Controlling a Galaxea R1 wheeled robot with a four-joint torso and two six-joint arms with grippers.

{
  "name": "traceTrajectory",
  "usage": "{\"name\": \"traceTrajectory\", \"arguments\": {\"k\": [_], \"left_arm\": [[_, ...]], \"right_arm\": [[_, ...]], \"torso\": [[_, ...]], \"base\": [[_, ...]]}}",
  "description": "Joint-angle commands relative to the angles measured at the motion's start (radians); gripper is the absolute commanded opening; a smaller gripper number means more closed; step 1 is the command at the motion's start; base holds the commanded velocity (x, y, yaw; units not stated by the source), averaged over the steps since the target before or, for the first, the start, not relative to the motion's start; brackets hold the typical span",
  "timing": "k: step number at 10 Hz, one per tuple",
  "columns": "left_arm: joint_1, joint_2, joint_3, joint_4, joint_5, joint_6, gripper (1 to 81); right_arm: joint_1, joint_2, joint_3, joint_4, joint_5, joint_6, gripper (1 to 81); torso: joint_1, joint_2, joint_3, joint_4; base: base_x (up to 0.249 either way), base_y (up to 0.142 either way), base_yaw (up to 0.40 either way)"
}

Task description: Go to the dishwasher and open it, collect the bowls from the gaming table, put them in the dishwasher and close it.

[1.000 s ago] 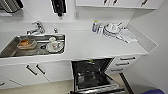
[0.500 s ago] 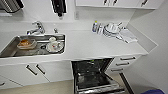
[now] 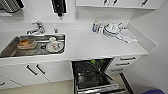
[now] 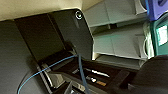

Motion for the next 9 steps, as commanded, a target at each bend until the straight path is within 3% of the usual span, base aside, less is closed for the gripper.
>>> {"name": "traceTrajectory", "arguments": {"k": [1,2,5,6,8,9], "left_arm": [[0.015,0.018,-0.153,0.031,-0.209,-0.055,81.1],[0.019,0.016,-0.256,0.02,-0.338,-0.114,81.1],[0.085,0.039,-0.566,-0.093,-0.642,-0.115,81.1],[0.117,0.073,-0.692,-0.102,-0.733,-0.113,81.1],[0.186,0.15,-0.918,-0.101,-0.876,-0.113,81.1],[0.215,0.192,-1.004,-0.1,-0.91,-0.112,81.1]], "right_arm": [[0.072,-0.114,0.048,0.042,-0.096,0.002,1.0],[0.066,-0.117,0.044,0.042,-0.096,0.002,1.0],[0.078,-0.122,0.045,0.04,-0.098,0.002,1.0],[0.109,-0.117,0.047,0.042,-0.107,0.002,1.0],[0.214,-0.105,0.077,0.056,-0.2,0.01,1.0],[0.282,-0.099,0.106,0.057,-0.242,0.01,1.0]], "torso": [[0.0,0.0,0.0,0.0],[0.0,0.0,0.0,0.0],[0.0,0.0,0.0,0.0],[0.0,0.0,0.0,0.0],[0.0,0.0,0.0,0.0],[0.0,0.0,0.0,0.0]], "base": [[0.0,0.0,0.0],[0.0,0.0,0.0],[0.0,0.0,0.0],[0.0,0.0,0.0],[0.0,0.0,0.0],[0.0,0.0,0.0]]}}
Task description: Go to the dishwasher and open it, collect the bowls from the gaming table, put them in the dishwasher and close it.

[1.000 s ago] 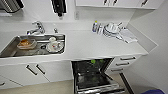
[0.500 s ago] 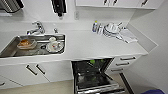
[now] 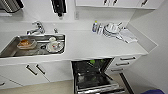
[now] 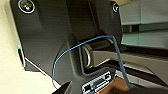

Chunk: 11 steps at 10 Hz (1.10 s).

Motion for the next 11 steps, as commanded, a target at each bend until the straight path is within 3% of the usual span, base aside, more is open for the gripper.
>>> {"name": "traceTrajectory", "arguments": {"k": [1,4,6,11], "left_arm": [[0.121,0.154,-0.351,-0.044,-0.314,-0.024,81.1],[0.158,0.243,-0.477,-0.027,-0.313,-0.004,81.1],[0.187,0.26,-0.482,-0.023,-0.308,0.022,81.1],[0.241,0.3,-0.483,-0.023,-0.291,0.042,81.1]], "right_arm": [[0.216,-0.047,0.105,0.021,-0.177,0.009,1.0],[0.363,0.019,0.116,0.023,-0.289,0.066,1.0],[0.394,0.104,0.061,0.016,-0.278,0.078,1.0],[0.503,0.344,-0.129,0.027,-0.292,0.123,1.0]], "torso": [[0.0,0.0,0.0,0.0],[0.0,0.0,0.0,0.0],[0.0,0.0,0.0,0.0],[0.0,0.0,0.0,0.0]], "base": [[0.0,0.0,0.0],[0.0,0.0,0.0],[0.0,0.0,0.0],[0.0,0.0,0.0]]}}
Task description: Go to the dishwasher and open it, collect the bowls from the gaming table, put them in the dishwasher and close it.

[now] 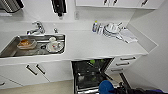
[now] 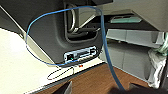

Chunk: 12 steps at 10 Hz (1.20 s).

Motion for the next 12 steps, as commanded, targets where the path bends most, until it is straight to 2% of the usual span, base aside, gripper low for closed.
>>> {"name": "traceTrajectory", "arguments": {"k": [1,4,6,12], "left_arm": [[0.036,0.015,0.001,0.012,0.045,0.009,81.1],[0.037,0.04,0.001,0.013,0.075,0.023,81.1],[0.037,0.043,0.001,0.013,0.083,0.023,81.1],[0.042,0.049,0.001,0.012,0.083,0.023,81.1]], "right_arm": [[0.138,0.058,-0.082,0.024,-0.046,0.031,1.0],[0.17,0.183,-0.195,0.027,-0.092,0.031,1.0],[0.21,0.23,-0.225,0.022,-0.128,0.041,1.0],[0.276,0.318,-0.285,0.016,-0.123,0.078,1.0]], "torso": [[0.0,0.0,0.0,0.0],[0.0,0.0,0.0,0.0],[0.0,0.0,0.0,0.0],[0.0,0.0,0.0,0.0]], "base": [[0.0,0.0,0.0],[0.0,0.0,0.0],[0.0,0.0,0.0],[0.0,0.0,0.0]]}}
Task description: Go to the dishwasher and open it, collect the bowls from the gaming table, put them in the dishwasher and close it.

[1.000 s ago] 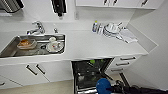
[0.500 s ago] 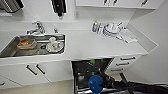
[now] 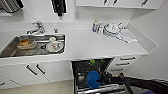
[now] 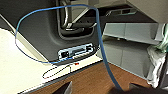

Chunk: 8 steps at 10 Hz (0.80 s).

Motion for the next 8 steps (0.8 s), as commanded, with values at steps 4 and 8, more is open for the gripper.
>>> {"name": "traceTrajectory", "arguments": {"k": [4,8], "left_arm": [[0.034,0.009,0.001,0.012,0.031,0.005,81.1],[0.019,0.028,0.001,-0.043,0.154,0.002,81.1]], "right_arm": [[0.13,0.0,0.014,0.021,-0.025,0.012,81.1],[0.124,-0.113,0.129,0.021,-0.119,0.031,81.1]], "torso": [[0.0,0.0,0.0,0.0],[0.0,0.0,0.0,0.0]], "base": [[0.0,0.0,0.0],[0.0,0.0,0.0]]}}
